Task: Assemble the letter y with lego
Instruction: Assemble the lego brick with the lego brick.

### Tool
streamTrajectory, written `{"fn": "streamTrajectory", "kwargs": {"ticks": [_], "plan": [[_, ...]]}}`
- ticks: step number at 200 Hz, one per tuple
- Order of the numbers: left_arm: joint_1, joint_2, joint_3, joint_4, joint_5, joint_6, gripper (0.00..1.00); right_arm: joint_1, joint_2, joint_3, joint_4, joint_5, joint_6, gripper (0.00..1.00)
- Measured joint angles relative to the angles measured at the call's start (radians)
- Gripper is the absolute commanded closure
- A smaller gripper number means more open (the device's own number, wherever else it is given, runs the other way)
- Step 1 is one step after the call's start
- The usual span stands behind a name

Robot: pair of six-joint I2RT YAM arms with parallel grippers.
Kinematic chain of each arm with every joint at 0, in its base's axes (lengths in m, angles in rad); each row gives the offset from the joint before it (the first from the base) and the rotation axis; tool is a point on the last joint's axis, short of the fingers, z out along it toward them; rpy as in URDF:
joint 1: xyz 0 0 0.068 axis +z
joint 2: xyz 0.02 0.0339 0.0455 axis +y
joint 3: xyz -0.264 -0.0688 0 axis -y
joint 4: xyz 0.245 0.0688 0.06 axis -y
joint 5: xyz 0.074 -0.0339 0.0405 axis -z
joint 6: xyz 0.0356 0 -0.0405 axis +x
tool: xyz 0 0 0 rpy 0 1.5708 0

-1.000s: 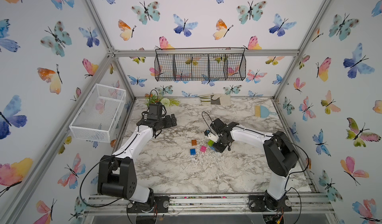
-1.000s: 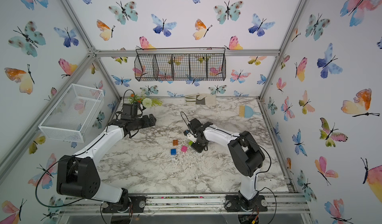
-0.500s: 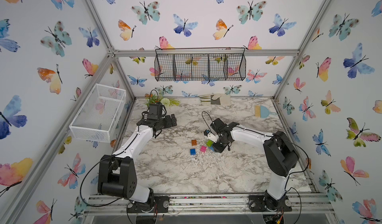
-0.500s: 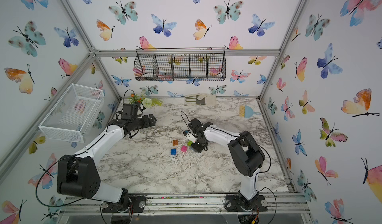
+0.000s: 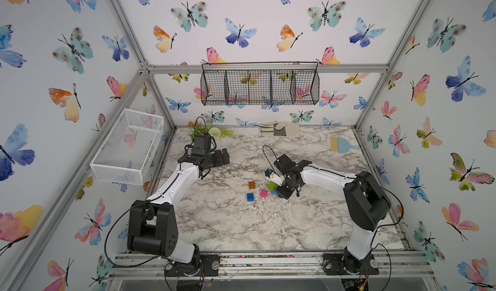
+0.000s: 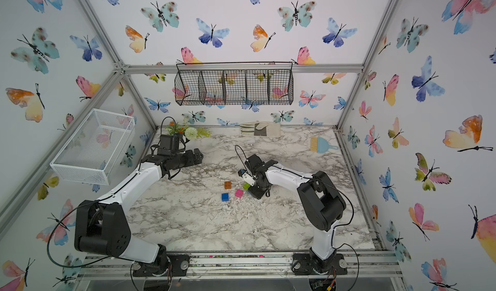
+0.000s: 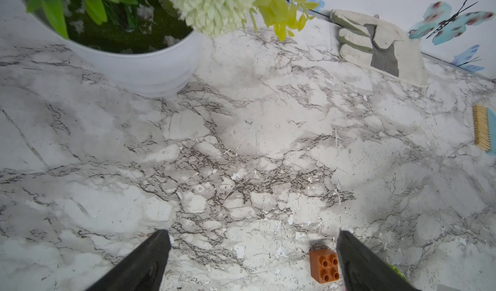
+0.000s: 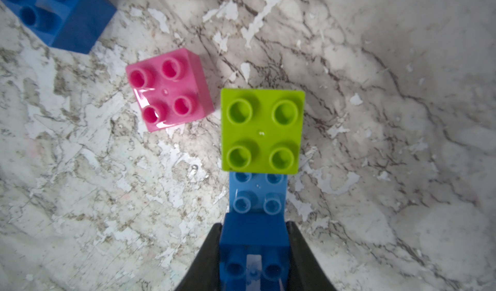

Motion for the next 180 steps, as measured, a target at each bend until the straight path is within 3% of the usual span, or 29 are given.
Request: {"fn": "streamTrajectory", "kwargs": {"ticks": [129, 180], "plan": [[0.000, 0.001, 0.000, 0.000, 0.006, 0.000, 0.02, 0.000, -0.003, -0.028, 0.053, -0.008, 0.005, 0.95], [0.000, 0.001, 0.000, 0.000, 0.006, 0.000, 0.02, -0.001, 0.037, 0.021, 0.088, -0.097, -0.001, 0.95]]}}
